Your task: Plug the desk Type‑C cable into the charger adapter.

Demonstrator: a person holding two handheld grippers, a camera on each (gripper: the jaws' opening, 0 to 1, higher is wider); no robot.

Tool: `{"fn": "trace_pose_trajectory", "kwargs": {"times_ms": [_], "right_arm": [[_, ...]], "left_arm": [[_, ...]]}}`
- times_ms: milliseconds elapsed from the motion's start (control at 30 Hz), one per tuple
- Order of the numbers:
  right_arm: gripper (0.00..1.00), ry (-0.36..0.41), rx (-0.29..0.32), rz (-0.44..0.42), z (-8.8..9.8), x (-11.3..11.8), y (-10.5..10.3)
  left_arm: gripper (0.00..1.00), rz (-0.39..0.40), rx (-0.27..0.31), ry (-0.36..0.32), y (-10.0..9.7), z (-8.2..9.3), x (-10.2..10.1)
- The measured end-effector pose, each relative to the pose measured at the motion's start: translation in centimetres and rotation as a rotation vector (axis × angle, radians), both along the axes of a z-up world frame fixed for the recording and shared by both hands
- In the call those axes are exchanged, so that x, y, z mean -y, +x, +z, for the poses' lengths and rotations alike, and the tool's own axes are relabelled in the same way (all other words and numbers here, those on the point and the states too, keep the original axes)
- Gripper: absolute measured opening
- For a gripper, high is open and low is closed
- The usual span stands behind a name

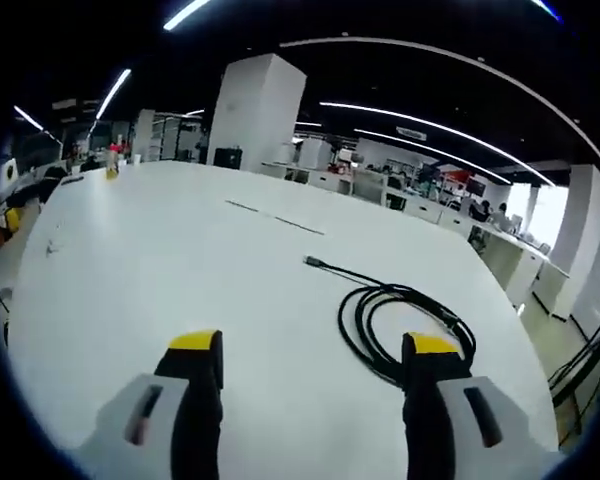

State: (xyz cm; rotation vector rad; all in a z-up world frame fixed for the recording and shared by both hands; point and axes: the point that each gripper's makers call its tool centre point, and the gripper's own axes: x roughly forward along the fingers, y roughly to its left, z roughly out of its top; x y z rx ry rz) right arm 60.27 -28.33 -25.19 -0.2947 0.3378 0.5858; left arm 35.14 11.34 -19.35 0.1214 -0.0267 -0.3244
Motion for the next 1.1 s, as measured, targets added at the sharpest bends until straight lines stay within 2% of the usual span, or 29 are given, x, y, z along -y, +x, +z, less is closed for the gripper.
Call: {"fn": "trace_pose_trajectory", "kwargs": {"times_ms": [367, 433, 500, 567, 600, 667, 833, 933, 1033, 1100], "right_arm": [[0.6, -0.025, -0.076, -0.008, -1.3, 1.1, 3.6], [0.6, -0.031, -0.091, -0.012, -1.5, 1.1, 4.2], [0.59, -0.042, -0.109, -0.009, -1.9, 1.0, 4.6], [0.56, -0.041, -0.112, -0.007, -1.9, 1.1, 4.7], [0.55, -0.033, -0.145, -0.017, -2.4, 0.3, 4.3], [0.54, -0.036, -0.149, -0.018, -2.6, 0.3, 3.9], [0.5, -0.013, -0.175, -0.017, -2.7, 0.2, 4.9], [0.45, -0.021, -0.187, -0.013, -2.9, 0.5, 5.8], [0.41, -0.023, -0.225, -0.011, -3.4, -0.4, 4.6], [0.4, -0.028, -0.23, -0.011, -3.5, 0.0, 4.8]], "left_arm": [[1.0, 0.0, -0.015, -0.023, 0.4, -0.5, -0.1], [1.0, -0.007, 0.027, -0.05, 0.0, 0.5, 0.0], [1.0, -0.005, 0.035, -0.057, -0.1, 0.9, 0.0], [1.0, -0.007, 0.028, -0.05, -0.1, 0.9, -0.2], [1.0, -0.008, 0.024, -0.047, -0.1, 0.8, -0.3], [1.0, -0.004, 0.024, -0.045, -0.1, 0.9, -0.5], [1.0, 0.003, 0.019, -0.054, -0.3, 0.9, -0.9], [1.0, 0.021, 0.039, -0.025, -0.5, 1.2, -1.2], [1.0, 0.028, 0.047, -0.015, -0.6, 1.4, -1.5], [1.0, 0.035, 0.045, -0.008, -0.7, 1.4, -1.6]]}}
